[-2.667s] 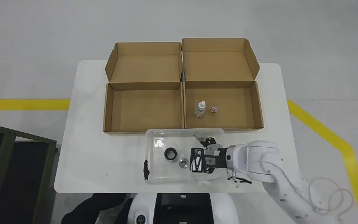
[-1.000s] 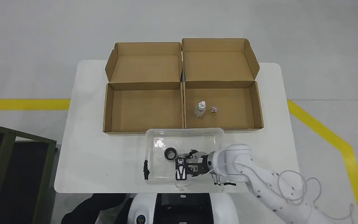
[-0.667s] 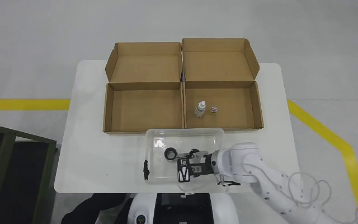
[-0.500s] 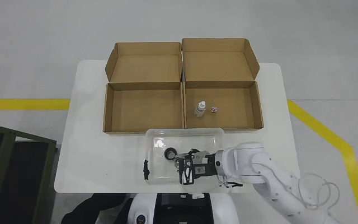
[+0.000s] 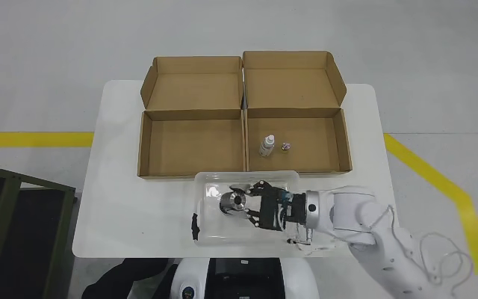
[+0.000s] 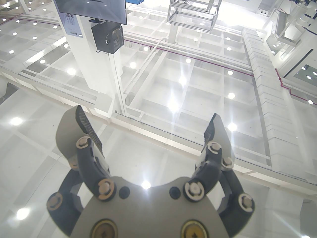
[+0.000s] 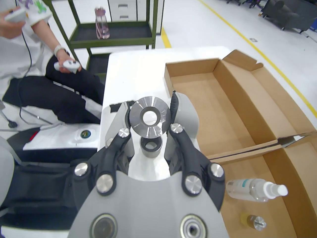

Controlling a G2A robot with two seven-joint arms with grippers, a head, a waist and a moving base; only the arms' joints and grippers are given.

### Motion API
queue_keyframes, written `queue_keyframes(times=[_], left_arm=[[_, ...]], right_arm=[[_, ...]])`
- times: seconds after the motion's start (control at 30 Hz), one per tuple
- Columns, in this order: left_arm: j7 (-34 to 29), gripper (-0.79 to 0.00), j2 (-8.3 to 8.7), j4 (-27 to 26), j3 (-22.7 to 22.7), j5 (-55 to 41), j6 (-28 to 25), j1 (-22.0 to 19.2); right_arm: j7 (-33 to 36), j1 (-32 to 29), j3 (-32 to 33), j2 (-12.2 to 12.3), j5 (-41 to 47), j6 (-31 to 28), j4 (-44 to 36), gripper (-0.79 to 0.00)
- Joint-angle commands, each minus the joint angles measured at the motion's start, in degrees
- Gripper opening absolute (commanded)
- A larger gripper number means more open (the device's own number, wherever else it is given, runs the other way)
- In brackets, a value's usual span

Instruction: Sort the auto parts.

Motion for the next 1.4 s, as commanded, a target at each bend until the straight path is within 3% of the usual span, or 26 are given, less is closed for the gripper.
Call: queue_keyframes(times=[0.0,0.97,1.2,1.37], left_arm=[[0.0,0.000,0.00,0.0,0.0,0.0,0.0,0.0],[0.0,0.000,0.00,0.0,0.0,0.0,0.0,0.0],[0.0,0.000,0.00,0.0,0.0,0.0,0.0,0.0],[0.0,0.000,0.00,0.0,0.0,0.0,0.0,0.0]], right_arm=[[-1.9,0.1,1.2,0.0,1.2,0.5,-0.6,-0.785],[-15.1,4.8,13.0,-1.1,10.0,8.8,-5.5,-0.785],[-15.3,6.5,13.1,-1.4,9.3,8.9,-4.2,-0.785],[-13.2,9.1,9.5,-2.0,9.0,9.0,-1.0,-0.785]])
